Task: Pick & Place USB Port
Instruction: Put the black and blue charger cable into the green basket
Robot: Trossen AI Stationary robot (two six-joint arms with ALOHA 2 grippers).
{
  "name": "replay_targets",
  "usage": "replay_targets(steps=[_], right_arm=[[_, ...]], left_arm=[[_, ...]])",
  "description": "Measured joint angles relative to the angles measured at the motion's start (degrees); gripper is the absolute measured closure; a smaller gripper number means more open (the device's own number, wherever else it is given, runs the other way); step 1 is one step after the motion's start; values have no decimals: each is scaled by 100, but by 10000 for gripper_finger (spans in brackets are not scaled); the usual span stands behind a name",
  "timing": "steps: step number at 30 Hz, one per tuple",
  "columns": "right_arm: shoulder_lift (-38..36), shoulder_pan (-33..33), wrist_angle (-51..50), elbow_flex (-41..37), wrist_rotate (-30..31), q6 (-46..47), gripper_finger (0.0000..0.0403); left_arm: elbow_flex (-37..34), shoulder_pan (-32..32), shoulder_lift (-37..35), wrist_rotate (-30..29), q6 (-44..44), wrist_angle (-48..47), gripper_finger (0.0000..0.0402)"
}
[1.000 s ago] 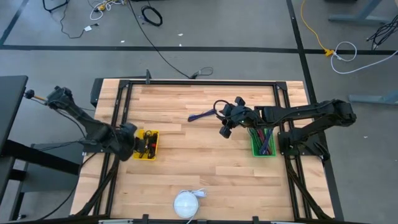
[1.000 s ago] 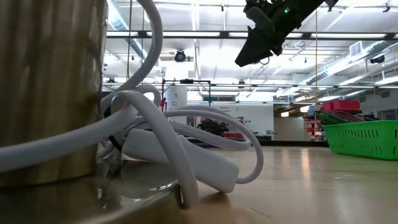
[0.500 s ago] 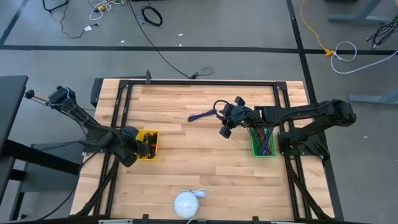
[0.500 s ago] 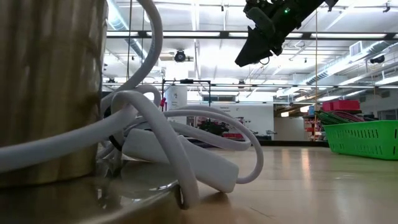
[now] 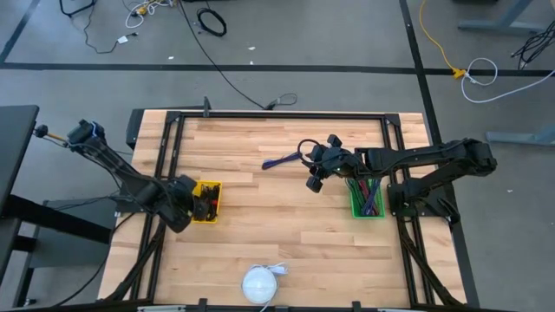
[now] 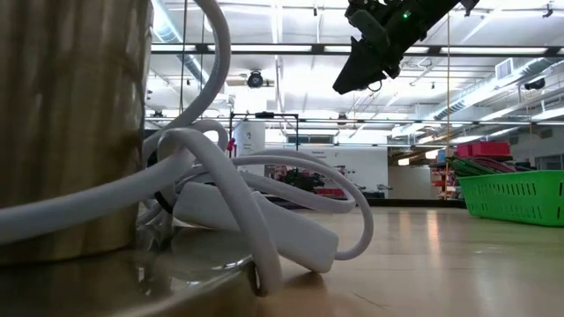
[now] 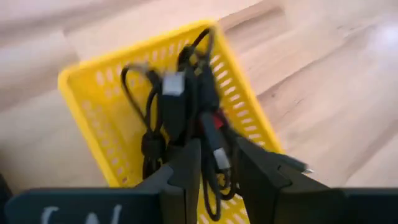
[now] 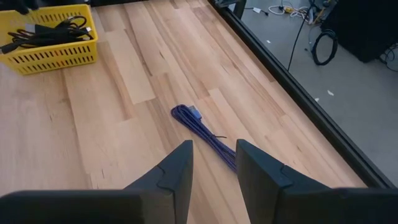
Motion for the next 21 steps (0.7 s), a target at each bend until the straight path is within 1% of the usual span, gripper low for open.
replay_targets(steps=[2,5,7,8,11,14,18,21], right_arm=[[0,0,0,0,0,0,280],[0,0,0,0,-4,0,280],[0,0,1,0,-17,11,280],[0,-1,6,0,-87,24,280],[62,-2,290,-2,-262,-43,280],[296,-20,783,-2,-521,-466,280],[874,-211,1566,-2,-1318,-693,280],[1438,-367,1850,-2,-1544,-1014,280]], left_arm=[[187,-2,0,-264,435,-65,299],[458,36,0,-965,1286,-66,299],[644,193,0,-1406,1946,-65,299],[732,318,0,-1536,2294,-65,299],[981,771,0,-1643,3327,-63,299],[1081,1279,-2,-1664,4224,22,299],[1081,1882,0,-1683,5324,263,299],[1081,2145,0,-1682,5946,347,299]])
